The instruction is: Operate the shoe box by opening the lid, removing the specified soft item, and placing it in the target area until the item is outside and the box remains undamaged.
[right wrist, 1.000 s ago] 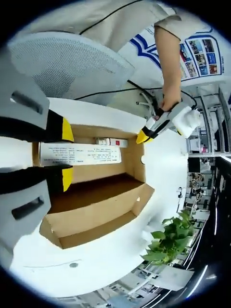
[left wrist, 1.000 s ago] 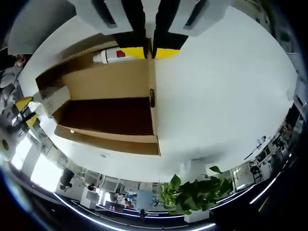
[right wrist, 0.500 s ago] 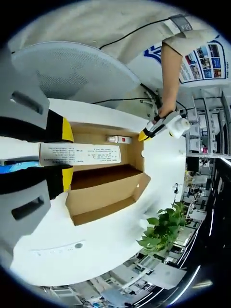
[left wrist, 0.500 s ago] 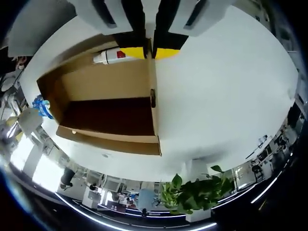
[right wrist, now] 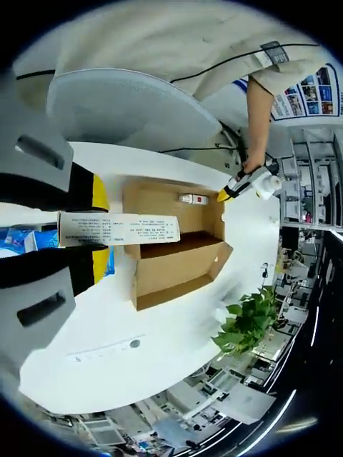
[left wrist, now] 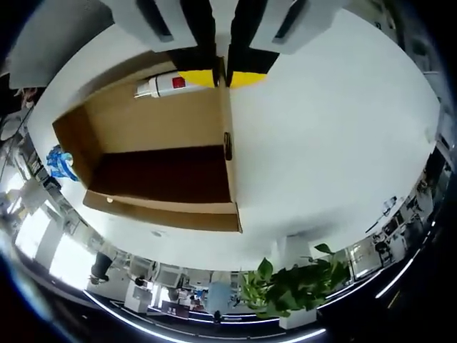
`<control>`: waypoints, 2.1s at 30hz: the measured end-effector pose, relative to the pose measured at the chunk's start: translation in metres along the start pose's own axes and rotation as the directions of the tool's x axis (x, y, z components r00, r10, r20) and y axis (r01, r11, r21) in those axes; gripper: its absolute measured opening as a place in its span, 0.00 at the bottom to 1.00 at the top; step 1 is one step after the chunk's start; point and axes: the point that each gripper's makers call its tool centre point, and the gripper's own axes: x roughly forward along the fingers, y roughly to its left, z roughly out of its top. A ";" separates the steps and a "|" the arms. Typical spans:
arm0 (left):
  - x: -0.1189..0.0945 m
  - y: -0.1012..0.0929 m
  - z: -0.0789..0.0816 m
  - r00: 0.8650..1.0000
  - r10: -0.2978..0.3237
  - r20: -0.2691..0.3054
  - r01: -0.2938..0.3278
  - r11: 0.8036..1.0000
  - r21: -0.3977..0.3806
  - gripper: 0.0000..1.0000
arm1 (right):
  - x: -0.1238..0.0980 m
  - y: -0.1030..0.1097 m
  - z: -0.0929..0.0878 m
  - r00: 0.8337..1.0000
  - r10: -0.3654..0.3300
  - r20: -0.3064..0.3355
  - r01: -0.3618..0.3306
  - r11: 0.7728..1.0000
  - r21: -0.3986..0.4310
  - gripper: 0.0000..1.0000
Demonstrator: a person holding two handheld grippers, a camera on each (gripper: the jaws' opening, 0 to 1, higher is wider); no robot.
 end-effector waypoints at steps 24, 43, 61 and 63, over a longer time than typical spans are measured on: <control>0.002 0.003 -0.002 0.999 0.038 -0.025 -0.038 0.999 -0.013 0.03 | -0.028 -0.065 -0.079 0.992 -0.050 -0.115 0.047 0.999 -0.023 0.15; 0.004 0.005 -0.001 0.999 0.034 -0.023 -0.035 0.999 -0.032 0.03 | -0.001 -0.099 -0.151 0.962 -0.024 -0.273 0.020 1.000 -0.020 0.15; 0.006 0.006 0.001 0.999 0.037 -0.027 -0.038 0.999 -0.034 0.03 | 0.020 -0.116 -0.212 0.921 0.000 -0.389 0.001 1.000 0.001 0.15; 0.006 0.005 0.001 0.999 0.039 -0.026 -0.040 0.999 -0.037 0.03 | 0.021 -0.116 -0.217 0.918 0.003 -0.396 -0.002 1.000 0.003 0.15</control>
